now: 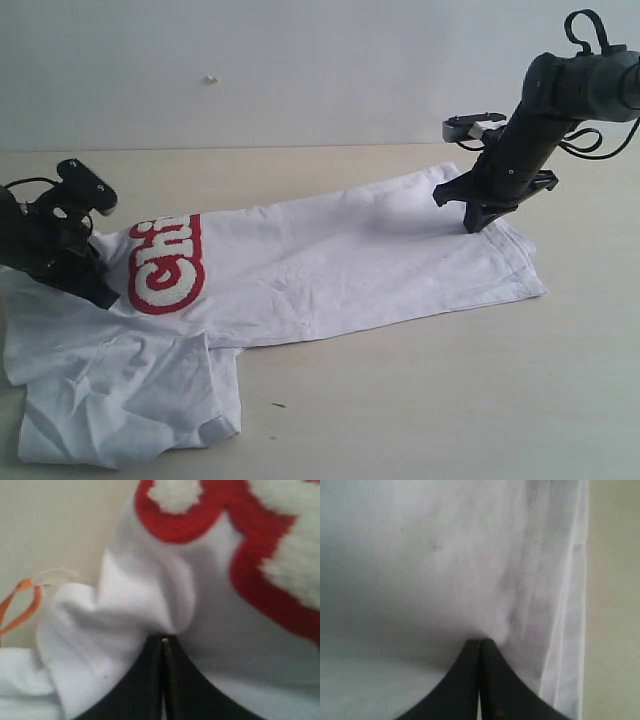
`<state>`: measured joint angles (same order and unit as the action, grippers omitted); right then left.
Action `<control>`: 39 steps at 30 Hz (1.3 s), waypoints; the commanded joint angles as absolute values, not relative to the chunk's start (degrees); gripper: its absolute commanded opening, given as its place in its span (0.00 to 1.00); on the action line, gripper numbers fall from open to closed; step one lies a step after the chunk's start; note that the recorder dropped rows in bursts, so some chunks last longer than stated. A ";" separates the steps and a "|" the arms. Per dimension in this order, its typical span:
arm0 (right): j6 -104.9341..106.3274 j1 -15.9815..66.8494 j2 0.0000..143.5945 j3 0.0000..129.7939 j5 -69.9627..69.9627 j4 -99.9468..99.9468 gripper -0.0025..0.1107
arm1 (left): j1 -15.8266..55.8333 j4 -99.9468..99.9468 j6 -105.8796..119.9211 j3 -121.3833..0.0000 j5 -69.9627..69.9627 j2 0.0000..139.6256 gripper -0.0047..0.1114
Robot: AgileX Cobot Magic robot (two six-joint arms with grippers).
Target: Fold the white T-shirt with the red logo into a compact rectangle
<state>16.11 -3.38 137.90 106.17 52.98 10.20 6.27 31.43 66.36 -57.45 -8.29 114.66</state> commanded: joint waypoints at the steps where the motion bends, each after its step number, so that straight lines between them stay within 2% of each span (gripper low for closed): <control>1: 16.48 -3.67 139.33 105.77 54.89 9.04 0.02 | 6.08 32.43 62.27 -59.43 6.44 119.15 0.04; 10: 16.48 -3.67 139.33 105.77 53.63 8.94 0.02 | 5.12 32.43 60.38 -66.61 10.92 125.40 0.04; 21: 17.93 -3.67 137.67 106.29 52.27 8.80 0.02 | 5.12 31.86 60.85 -71.60 10.26 122.29 0.04; 33: 16.16 -3.67 128.29 106.64 52.28 11.30 0.02 | 5.26 29.46 62.52 -71.60 -21.42 110.72 0.04; 39: 15.76 -3.67 125.29 99.35 46.60 11.46 0.02 | 5.39 29.22 63.65 -71.13 -48.89 111.80 0.04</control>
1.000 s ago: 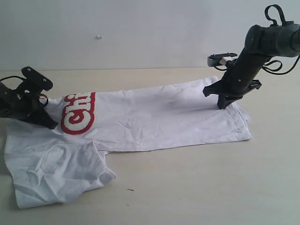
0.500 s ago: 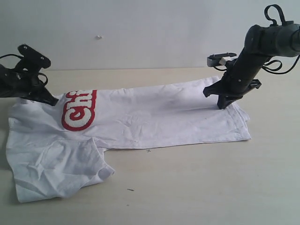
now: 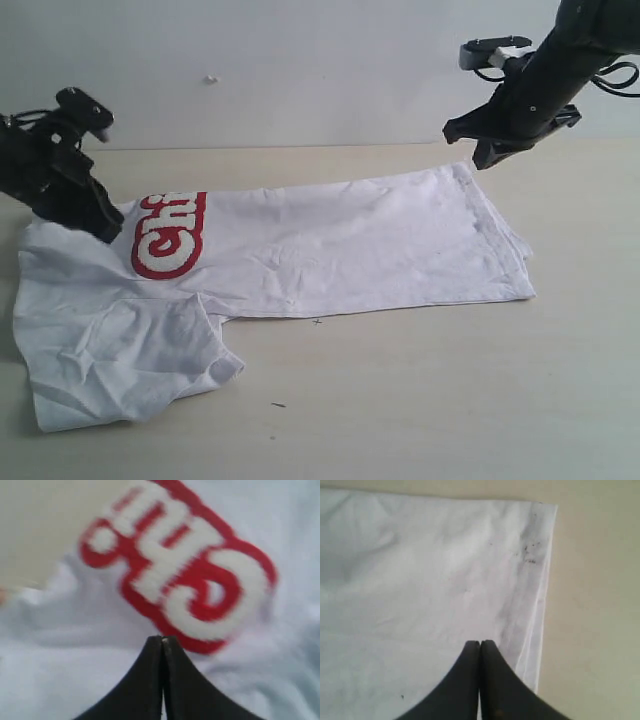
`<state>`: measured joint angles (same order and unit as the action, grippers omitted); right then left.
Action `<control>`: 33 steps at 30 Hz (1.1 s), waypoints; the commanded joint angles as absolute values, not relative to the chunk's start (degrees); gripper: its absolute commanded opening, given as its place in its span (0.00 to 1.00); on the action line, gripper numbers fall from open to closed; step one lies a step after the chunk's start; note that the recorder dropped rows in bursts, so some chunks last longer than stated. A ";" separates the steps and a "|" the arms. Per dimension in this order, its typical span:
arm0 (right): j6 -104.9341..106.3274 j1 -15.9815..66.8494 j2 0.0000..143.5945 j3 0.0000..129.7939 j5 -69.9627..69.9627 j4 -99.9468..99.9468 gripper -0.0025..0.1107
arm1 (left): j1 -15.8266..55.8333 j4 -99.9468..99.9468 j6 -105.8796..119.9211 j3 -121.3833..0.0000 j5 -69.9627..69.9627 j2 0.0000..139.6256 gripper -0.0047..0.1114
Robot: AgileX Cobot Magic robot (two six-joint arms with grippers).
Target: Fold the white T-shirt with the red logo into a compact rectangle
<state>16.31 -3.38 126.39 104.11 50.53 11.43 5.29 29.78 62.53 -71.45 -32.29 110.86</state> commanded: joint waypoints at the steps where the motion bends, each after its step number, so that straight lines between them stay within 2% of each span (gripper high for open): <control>1: 15.24 -3.67 125.54 97.99 45.79 11.46 0.02 | 5.39 29.21 64.08 -70.23 -50.78 111.98 0.04; 6: 15.13 -3.67 128.07 93.10 40.98 11.34 0.02 | 5.39 29.34 64.15 -63.40 -46.60 111.98 0.04; 13: 15.05 -3.67 130.50 92.76 39.07 11.20 0.02 | 5.39 23.12 64.49 -57.91 -45.51 111.98 0.04; 18: 14.86 -3.67 130.35 90.29 41.09 10.02 0.02 | 5.39 17.29 62.95 -57.30 -44.72 112.05 0.04; 33: 14.41 -3.31 122.13 73.87 36.38 10.02 0.02 | 5.39 20.72 62.54 -57.30 -38.22 111.45 0.04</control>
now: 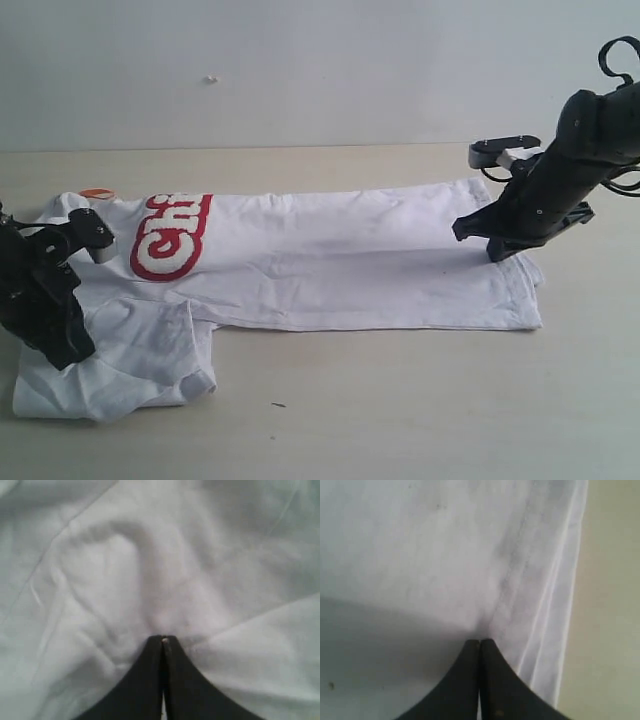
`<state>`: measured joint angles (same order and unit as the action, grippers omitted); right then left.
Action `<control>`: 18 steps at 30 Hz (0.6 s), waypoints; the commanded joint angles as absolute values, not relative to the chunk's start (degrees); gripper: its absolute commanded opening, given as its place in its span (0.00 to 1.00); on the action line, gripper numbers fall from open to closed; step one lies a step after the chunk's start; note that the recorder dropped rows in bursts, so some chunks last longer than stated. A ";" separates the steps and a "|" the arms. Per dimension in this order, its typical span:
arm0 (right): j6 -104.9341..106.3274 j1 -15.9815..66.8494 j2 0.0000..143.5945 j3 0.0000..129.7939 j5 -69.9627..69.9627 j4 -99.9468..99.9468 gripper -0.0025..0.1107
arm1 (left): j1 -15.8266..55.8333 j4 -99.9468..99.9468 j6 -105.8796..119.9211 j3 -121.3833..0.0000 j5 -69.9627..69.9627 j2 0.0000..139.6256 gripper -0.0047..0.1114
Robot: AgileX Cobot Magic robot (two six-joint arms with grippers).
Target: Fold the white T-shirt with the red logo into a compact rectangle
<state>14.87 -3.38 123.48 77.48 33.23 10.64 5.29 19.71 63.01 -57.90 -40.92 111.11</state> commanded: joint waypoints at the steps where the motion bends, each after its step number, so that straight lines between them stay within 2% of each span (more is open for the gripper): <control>1: 14.26 -3.31 121.30 73.87 36.85 10.02 0.02 | 5.39 20.83 62.70 -57.30 -39.13 111.22 0.04; 9: 13.79 -3.31 116.93 73.29 42.65 10.47 0.02 | 5.39 22.36 63.26 -57.30 -39.30 110.41 0.04; 16: 13.90 -3.31 115.71 73.29 41.81 10.92 0.02 | 7.32 22.50 62.52 -56.85 -43.23 105.88 0.24; 18: 13.90 -3.31 115.71 73.29 41.50 10.92 0.02 | 7.97 20.97 62.88 -55.43 -44.98 104.56 0.27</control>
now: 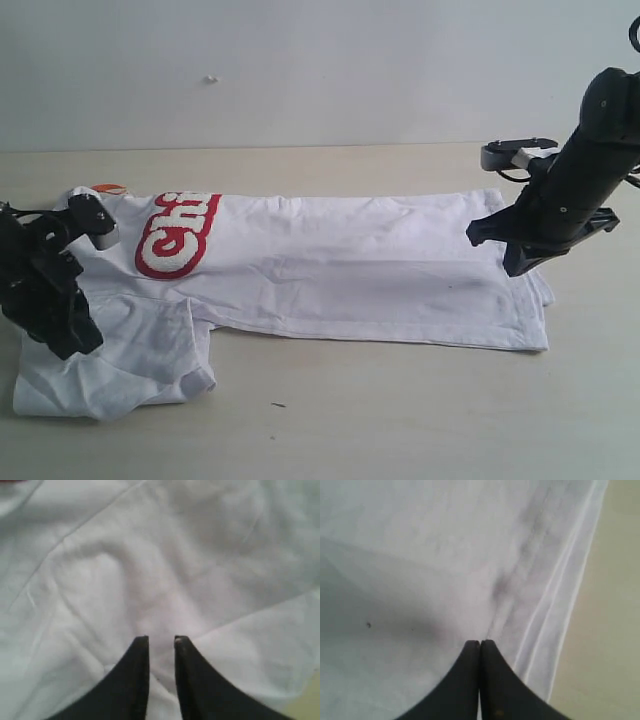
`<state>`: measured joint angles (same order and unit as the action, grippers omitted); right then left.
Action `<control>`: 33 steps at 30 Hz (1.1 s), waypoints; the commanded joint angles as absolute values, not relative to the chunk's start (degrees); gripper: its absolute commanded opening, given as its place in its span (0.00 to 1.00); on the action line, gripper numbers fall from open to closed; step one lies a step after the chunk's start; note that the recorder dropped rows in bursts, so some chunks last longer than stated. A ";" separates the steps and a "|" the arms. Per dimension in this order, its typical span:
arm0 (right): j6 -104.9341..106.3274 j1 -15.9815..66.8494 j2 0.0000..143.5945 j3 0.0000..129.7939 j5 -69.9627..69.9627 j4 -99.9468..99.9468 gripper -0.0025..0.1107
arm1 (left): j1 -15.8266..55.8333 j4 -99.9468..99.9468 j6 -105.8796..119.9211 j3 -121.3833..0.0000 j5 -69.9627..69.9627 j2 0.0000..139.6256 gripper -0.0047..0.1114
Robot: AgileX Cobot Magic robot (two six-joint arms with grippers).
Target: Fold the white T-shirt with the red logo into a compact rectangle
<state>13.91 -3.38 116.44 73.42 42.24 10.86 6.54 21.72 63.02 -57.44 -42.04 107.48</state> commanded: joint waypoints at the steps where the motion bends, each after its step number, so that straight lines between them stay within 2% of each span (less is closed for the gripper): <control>1: 13.90 -3.31 115.71 73.29 41.41 10.92 0.02 | 8.28 20.08 63.22 -54.28 -45.22 103.99 0.28; 4: 14.30 -3.31 115.71 73.29 41.39 12.28 0.02 | 10.26 24.17 67.19 -50.53 -44.35 101.70 0.32; 8: 15.44 -3.31 115.71 73.29 41.73 14.20 0.02 | 17.76 30.07 71.88 -48.14 -41.91 97.74 0.41; 13: 17.05 -3.31 115.71 73.29 41.63 16.27 0.02 | 29.03 32.25 65.96 -45.30 -27.38 95.67 0.50; 17: 18.49 -3.31 115.71 73.29 41.63 18.01 0.02 | 34.75 32.04 59.38 -42.99 -17.35 98.72 0.57; 24: 18.77 -3.31 115.71 73.29 41.25 18.01 0.02 | 35.92 28.69 53.46 -42.55 -6.86 101.48 0.59; 29: 18.88 -3.31 115.71 73.29 40.59 18.01 0.02 | 35.92 25.52 53.46 -41.00 -8.00 100.81 0.59; 31: 19.54 -3.31 115.71 73.29 40.52 19.24 0.02 | 36.51 20.44 53.46 -41.49 -6.21 98.01 0.59; 33: 19.93 -3.31 115.71 73.29 40.52 19.52 0.02 | 36.37 17.05 53.46 -41.63 2.16 92.59 0.58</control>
<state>18.94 -3.38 116.32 73.42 41.01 18.84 36.29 19.58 53.93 -41.27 -4.81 96.98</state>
